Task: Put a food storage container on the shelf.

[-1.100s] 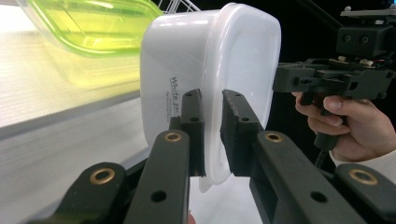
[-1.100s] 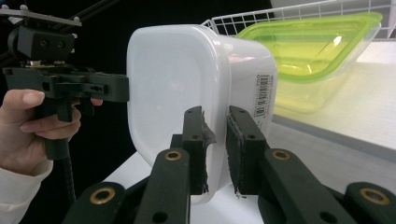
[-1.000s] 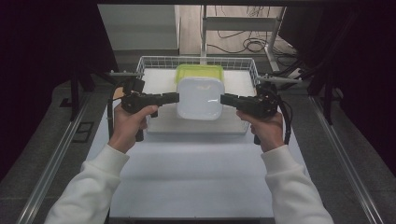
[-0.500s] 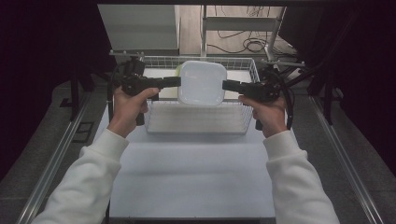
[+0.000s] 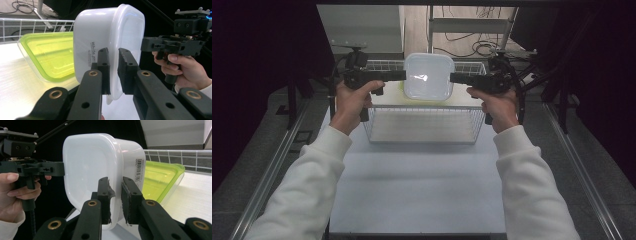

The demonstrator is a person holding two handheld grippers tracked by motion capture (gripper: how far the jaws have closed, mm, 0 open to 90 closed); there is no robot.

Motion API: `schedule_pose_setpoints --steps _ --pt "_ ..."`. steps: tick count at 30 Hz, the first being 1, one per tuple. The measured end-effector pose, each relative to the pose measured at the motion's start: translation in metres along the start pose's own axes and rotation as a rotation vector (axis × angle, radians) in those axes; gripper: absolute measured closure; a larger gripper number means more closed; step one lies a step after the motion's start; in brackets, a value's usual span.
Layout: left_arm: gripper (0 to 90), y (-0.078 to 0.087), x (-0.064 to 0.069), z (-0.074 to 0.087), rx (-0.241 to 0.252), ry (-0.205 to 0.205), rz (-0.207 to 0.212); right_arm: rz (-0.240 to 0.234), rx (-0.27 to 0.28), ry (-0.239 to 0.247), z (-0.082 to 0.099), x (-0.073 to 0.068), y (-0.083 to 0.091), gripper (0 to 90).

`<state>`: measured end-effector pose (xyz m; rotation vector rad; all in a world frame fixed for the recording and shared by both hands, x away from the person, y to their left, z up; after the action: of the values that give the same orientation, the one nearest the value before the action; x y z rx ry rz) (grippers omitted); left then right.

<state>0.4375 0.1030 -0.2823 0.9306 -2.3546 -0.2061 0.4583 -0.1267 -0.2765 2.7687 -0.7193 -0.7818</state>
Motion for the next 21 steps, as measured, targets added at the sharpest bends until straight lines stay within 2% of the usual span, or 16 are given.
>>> schedule_pose_setpoints --steps 6,14,21 --pt "80.2 -0.004 -0.007 -0.010 -0.006 0.004 -0.006 0.012 -0.007 -0.004 -0.011 0.004 -0.006 76.6" --pt "80.2 -0.012 -0.017 -0.018 -0.018 0.031 0.001 0.046 -0.030 -0.004 -0.021 0.013 -0.014 76.1" --pt "80.2 -0.018 -0.025 -0.021 -0.030 0.055 0.004 0.055 -0.040 -0.021 -0.026 0.020 -0.020 76.0"
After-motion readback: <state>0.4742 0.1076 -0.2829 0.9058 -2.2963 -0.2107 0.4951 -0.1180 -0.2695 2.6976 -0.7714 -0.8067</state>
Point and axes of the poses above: each handheld gripper's, and its own axes: y roughly backward along the jaws, z roughly out of its underside, x roughly to its right, the point moved 7 cm from there along -y, roughly forward along the jaws, and after that the axes turned 7 degrees about -z, right-handed, at the moved point
